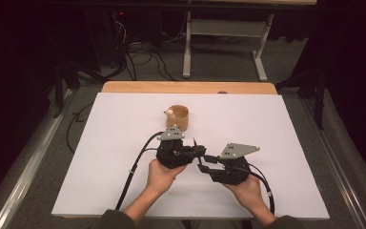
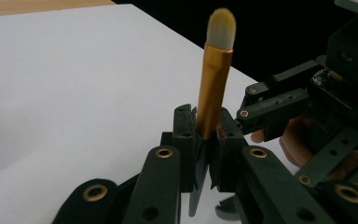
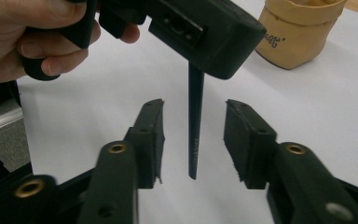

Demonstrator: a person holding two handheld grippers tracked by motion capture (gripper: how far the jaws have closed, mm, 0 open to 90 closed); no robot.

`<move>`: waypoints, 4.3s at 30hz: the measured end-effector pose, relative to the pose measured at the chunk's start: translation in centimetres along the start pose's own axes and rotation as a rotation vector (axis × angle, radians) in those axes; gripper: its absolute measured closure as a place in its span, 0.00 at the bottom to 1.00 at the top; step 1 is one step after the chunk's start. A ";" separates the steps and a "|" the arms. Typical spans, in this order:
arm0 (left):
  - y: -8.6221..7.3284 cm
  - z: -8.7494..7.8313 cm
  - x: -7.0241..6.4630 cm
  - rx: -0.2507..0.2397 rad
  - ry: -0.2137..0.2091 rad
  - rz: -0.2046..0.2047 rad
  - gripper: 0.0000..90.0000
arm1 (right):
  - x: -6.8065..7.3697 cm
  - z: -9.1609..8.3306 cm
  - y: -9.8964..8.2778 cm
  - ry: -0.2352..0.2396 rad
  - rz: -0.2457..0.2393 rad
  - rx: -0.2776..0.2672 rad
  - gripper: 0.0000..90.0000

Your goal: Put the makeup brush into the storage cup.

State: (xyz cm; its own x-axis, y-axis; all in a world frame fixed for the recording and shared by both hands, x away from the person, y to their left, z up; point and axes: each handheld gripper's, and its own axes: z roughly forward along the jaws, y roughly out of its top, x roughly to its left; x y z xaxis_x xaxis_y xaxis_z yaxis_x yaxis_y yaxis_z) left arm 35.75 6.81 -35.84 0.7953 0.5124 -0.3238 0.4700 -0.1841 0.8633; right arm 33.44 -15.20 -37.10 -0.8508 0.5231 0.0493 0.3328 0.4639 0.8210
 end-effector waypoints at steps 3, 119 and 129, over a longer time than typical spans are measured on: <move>0.1 -0.2 0.1 -0.001 0.003 0.000 0.92 | 0.0 0.0 -0.1 -0.003 0.010 0.002 0.55; 4.6 -4.9 4.2 -0.040 0.144 -0.014 0.92 | -5.0 -6.7 -8.4 -0.207 0.143 -0.133 0.39; 5.8 -4.4 4.7 -0.032 0.163 -0.007 0.92 | -4.9 -6.8 -8.4 -0.205 0.141 -0.137 0.39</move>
State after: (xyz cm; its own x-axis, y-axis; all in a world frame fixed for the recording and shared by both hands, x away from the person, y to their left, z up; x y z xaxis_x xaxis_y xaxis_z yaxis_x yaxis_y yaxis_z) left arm 40.55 11.84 -30.61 0.7181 0.6436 -0.2647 0.4608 -0.1547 0.8739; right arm 32.10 -26.50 -40.35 -0.6955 0.7157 0.0639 0.3719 0.2825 0.8843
